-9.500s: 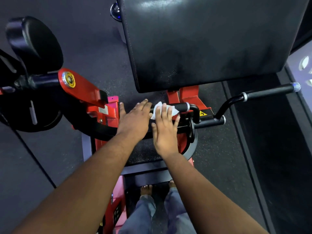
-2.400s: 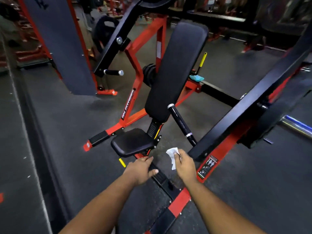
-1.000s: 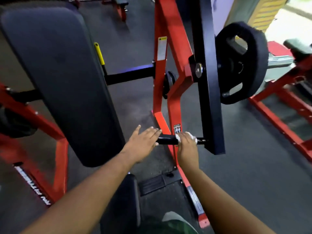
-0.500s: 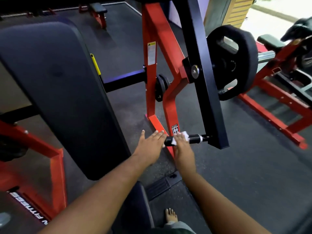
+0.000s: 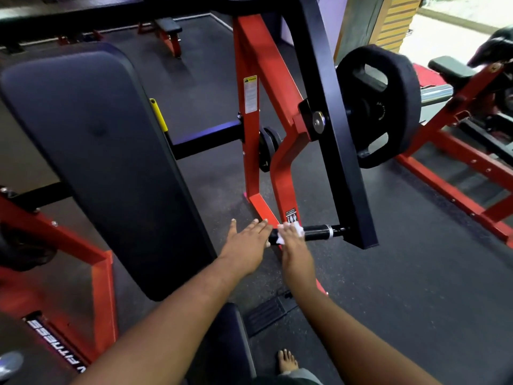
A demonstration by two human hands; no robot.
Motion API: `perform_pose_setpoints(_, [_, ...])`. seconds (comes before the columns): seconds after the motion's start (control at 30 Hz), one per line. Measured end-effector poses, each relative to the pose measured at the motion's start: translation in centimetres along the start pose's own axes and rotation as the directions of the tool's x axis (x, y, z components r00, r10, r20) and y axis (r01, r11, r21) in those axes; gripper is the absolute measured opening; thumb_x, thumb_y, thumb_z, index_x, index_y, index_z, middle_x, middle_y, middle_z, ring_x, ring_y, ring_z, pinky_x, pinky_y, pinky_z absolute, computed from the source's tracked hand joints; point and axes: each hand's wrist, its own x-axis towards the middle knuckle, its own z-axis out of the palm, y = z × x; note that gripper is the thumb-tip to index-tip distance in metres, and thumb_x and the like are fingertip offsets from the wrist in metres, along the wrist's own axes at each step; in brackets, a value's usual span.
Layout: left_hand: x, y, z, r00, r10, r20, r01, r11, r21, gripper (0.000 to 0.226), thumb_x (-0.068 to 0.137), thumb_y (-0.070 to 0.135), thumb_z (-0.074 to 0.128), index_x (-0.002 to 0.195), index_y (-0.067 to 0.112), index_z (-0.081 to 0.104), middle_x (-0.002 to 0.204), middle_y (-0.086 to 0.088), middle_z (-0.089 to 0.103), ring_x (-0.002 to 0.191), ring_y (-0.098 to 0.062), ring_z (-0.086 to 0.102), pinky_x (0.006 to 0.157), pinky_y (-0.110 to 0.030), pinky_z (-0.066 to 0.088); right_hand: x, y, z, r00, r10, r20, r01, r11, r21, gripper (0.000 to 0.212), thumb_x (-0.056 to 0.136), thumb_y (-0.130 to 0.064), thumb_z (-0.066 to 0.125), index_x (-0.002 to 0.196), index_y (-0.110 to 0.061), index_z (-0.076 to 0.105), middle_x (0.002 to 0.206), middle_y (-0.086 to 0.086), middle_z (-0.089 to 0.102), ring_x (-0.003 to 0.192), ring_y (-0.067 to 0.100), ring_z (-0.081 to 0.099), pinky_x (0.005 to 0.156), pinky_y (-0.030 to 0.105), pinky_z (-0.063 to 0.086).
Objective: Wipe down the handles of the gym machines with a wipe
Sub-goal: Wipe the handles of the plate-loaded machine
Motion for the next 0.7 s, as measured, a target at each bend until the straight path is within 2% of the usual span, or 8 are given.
perform_pose_setpoints(0.1, [-0.2, 0.1, -0.1, 1.000, -0.001, 0.003, 0.001, 1.000, 0.004, 0.056, 0.112, 0.027, 0.035, 0.164, 0.025, 0.015, 0.173, 0.005, 0.010, 0.159, -0.013, 0.010, 0.124, -0.066, 0.001, -1.4, 0.0, -1.6, 0.996, -0.076, 0.040, 0.071, 0.990, 0.120, 0.050, 0.098, 0.007, 0.049, 0.142, -0.015, 0.058, 0.151, 0.000, 0.050, 0.144, 0.009, 0.039, 0.121, 0.026, 0.026])
perform_pose_setpoints(0.2, [-0.3, 0.2, -0.4, 1.000, 0.008, 0.011, -0.008, 1.000, 0.012, 0.054, 0.113, 0.032, 0.032, 0.164, 0.023, 0.016, 0.173, 0.004, 0.012, 0.159, -0.016, 0.011, 0.123, -0.066, 0.001, -0.6, 2.7, -5.2, 0.980, 0.141, -0.139, -0.124, 0.985, 0.123, 0.036, 0.105, -0.014, 0.050, 0.137, -0.021, 0.063, 0.142, -0.006, 0.059, 0.135, 0.006, 0.050, 0.112, 0.014, 0.032])
perform_pose_setpoints(0.27, [-0.2, 0.2, -0.5, 1.000, 0.006, 0.013, -0.006, 1.000, 0.013, 0.054, 0.113, 0.032, 0.032, 0.164, 0.023, 0.017, 0.173, 0.003, 0.012, 0.159, -0.016, 0.012, 0.123, -0.066, 0.000, 1.1, 4.2, -5.3, 0.956, 0.252, -0.150, -0.248, 0.968, 0.045, 0.037, 0.104, -0.006, 0.045, 0.137, -0.014, 0.062, 0.144, 0.003, 0.058, 0.139, 0.019, 0.047, 0.112, 0.018, 0.031])
perform_pose_setpoints(0.33, [-0.1, 0.3, -0.5, 1.000, 0.004, 0.015, -0.005, 1.000, 0.013, 0.054, 0.112, 0.032, 0.033, 0.164, 0.023, 0.018, 0.173, 0.003, 0.013, 0.159, -0.016, 0.012, 0.123, -0.066, 0.001, 2.0, 3.5, -3.4, 0.969, 0.233, -0.080, -0.238, 0.970, -0.057, 0.044, 0.099, 0.006, 0.043, 0.139, -0.006, 0.058, 0.150, 0.011, 0.050, 0.147, 0.027, 0.036, 0.121, 0.034, 0.026])
perform_pose_setpoints(0.4, [-0.1, 0.2, -0.4, 1.000, 0.001, 0.011, -0.002, 1.000, 0.016, 0.055, 0.113, 0.031, 0.034, 0.164, 0.023, 0.017, 0.173, 0.004, 0.012, 0.159, -0.015, 0.012, 0.123, -0.065, 0.001, 1.7, 1.4, -1.1, 0.980, 0.190, -0.054, -0.191, 0.981, -0.023, 0.045, 0.097, 0.008, 0.044, 0.138, -0.004, 0.059, 0.149, 0.013, 0.051, 0.147, 0.028, 0.036, 0.123, 0.040, 0.026])
perform_pose_setpoints(0.53, [-0.1, 0.1, -0.2, 1.000, 0.001, 0.012, -0.001, 1.000, 0.018, 0.058, 0.111, 0.021, 0.037, 0.164, 0.024, 0.015, 0.173, 0.005, 0.010, 0.159, -0.013, 0.011, 0.123, -0.064, 0.001, -2.1, -2.4, -0.5, 1.000, -0.021, -0.006, 0.022, 0.986, 0.164, 0.047, 0.097, 0.010, 0.046, 0.137, -0.010, 0.061, 0.148, -0.003, 0.050, 0.143, 0.009, 0.040, 0.119, 0.019, 0.026])
perform_pose_setpoints(0.6, [-0.2, 0.1, -0.3, 1.000, 0.001, 0.013, -0.001, 1.000, 0.012, 0.056, 0.112, 0.028, 0.035, 0.164, 0.024, 0.016, 0.173, 0.004, 0.011, 0.159, -0.014, 0.011, 0.123, -0.065, 0.000, -2.4, -1.2, -2.5, 0.998, 0.047, -0.032, -0.039, 0.975, 0.218, 0.043, 0.101, 0.003, 0.047, 0.134, -0.020, 0.064, 0.141, -0.008, 0.059, 0.132, 0.003, 0.051, 0.112, 0.017, 0.035])
perform_pose_setpoints(0.7, [-0.2, 0.1, -0.2, 1.000, 0.005, 0.012, -0.005, 1.000, -0.005, 0.054, 0.112, 0.034, 0.033, 0.163, 0.024, 0.019, 0.172, 0.003, 0.015, 0.159, -0.016, 0.013, 0.122, -0.067, 0.001, -0.2, 3.0, -4.4, 0.963, 0.219, -0.157, -0.209, 0.975, 0.079, 0.044, 0.101, 0.004, 0.044, 0.138, -0.013, 0.060, 0.146, 0.004, 0.056, 0.141, 0.018, 0.045, 0.120, 0.035, 0.032])
